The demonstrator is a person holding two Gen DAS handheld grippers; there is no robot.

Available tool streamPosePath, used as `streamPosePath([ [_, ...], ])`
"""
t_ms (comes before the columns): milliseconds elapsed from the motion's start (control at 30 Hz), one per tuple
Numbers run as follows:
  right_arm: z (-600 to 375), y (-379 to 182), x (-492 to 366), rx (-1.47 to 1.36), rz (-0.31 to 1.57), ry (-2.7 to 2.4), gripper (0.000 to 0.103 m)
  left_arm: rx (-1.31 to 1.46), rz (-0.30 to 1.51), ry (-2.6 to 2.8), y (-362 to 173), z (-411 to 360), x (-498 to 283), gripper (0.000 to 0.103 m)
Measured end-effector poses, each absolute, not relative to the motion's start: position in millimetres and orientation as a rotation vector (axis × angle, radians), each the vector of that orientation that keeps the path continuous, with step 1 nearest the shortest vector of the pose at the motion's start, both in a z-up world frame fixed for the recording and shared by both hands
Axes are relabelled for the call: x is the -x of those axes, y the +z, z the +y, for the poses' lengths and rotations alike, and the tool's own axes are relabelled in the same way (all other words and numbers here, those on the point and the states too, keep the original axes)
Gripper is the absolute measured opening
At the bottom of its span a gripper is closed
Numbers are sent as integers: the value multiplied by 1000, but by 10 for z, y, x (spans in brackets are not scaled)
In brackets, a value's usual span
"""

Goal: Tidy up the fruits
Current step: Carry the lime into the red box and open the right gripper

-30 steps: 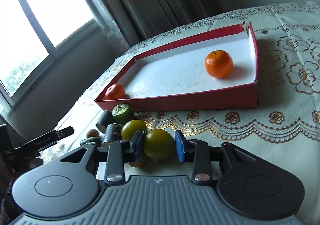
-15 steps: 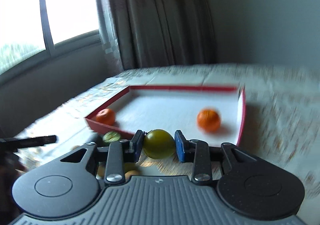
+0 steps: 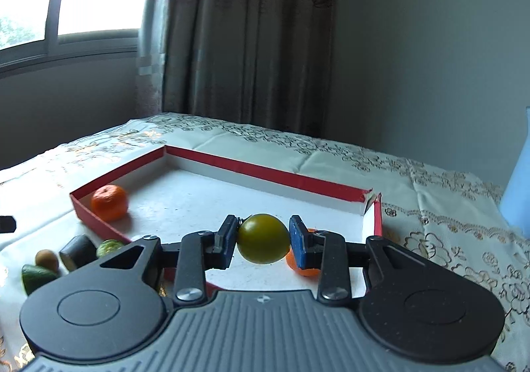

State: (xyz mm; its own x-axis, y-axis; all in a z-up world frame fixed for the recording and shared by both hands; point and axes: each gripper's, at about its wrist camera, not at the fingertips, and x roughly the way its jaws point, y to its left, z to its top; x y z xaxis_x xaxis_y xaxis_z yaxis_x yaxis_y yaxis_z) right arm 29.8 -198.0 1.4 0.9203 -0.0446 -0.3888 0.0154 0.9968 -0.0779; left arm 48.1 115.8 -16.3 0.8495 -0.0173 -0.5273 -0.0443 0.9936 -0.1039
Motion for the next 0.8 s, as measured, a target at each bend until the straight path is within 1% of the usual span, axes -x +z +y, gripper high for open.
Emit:
streamPosePath([
  [367, -2070, -73, -446, 25, 438, -62, 35, 115, 560, 15, -165, 1147, -499, 103],
  [600, -2192, 67, -260, -52, 380, -48, 35, 118, 557, 22, -166, 1146, -491, 103],
  [633, -2240, 98, -197, -75, 370, -42, 36, 119, 553, 25, -164, 1150, -482, 103],
  [700, -2362, 155, -63, -103, 358, -36, 43, 124, 532, 26, -154, 1155, -445, 103],
  [767, -2492, 177, 95, -102, 345, -50, 53, 125, 504, -5, -133, 1156, -389, 103],
  [800, -2557, 175, 170, -96, 342, -65, 54, 118, 488, -35, -120, 1144, -348, 103],
])
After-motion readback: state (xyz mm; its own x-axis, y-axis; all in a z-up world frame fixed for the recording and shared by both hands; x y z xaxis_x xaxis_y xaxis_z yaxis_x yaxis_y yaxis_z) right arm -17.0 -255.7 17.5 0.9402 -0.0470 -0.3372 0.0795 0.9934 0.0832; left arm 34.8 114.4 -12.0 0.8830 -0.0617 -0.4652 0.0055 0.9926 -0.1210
